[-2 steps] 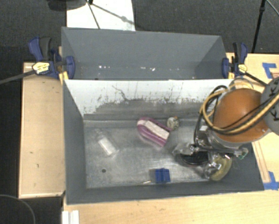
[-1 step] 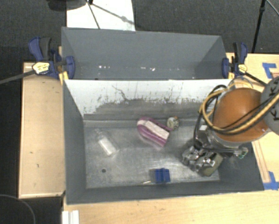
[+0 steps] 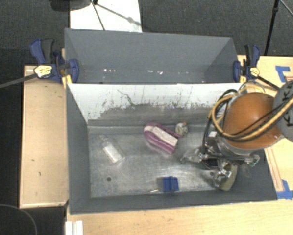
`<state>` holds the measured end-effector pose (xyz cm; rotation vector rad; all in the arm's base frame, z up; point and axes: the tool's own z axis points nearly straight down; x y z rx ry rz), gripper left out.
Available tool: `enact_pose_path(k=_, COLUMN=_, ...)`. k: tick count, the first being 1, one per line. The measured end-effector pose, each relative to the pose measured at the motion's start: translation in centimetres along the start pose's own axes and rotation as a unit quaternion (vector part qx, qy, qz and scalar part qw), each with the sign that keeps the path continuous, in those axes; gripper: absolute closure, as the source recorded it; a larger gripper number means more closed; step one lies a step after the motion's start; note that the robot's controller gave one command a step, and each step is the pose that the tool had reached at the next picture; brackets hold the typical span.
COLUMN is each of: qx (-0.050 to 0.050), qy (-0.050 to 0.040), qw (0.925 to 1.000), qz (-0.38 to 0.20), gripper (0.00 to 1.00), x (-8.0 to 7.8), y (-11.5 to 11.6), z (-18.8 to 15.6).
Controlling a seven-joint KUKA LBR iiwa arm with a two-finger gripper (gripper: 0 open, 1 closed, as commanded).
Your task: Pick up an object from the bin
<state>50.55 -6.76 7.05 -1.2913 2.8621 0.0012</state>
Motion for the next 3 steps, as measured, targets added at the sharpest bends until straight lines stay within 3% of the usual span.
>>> enact_pose_path(k=1, qx=0.001, qy=-0.0027, qw=0.9998, qz=-0.022, gripper=0.0, x=0.8, y=-6.6, z=-1.3)
enact_pose_path(k=2, qx=-0.001, qy=-0.0004, qw=0.9997, qz=-0.024, gripper=1.0, x=0.8, y=-6.3, z=-1.2)
enact_pose_path(k=3, qx=0.004, qy=-0.0014, qw=0.999, qz=-0.044, gripper=1.0, x=1.7, y=-6.9, z=-16.1)
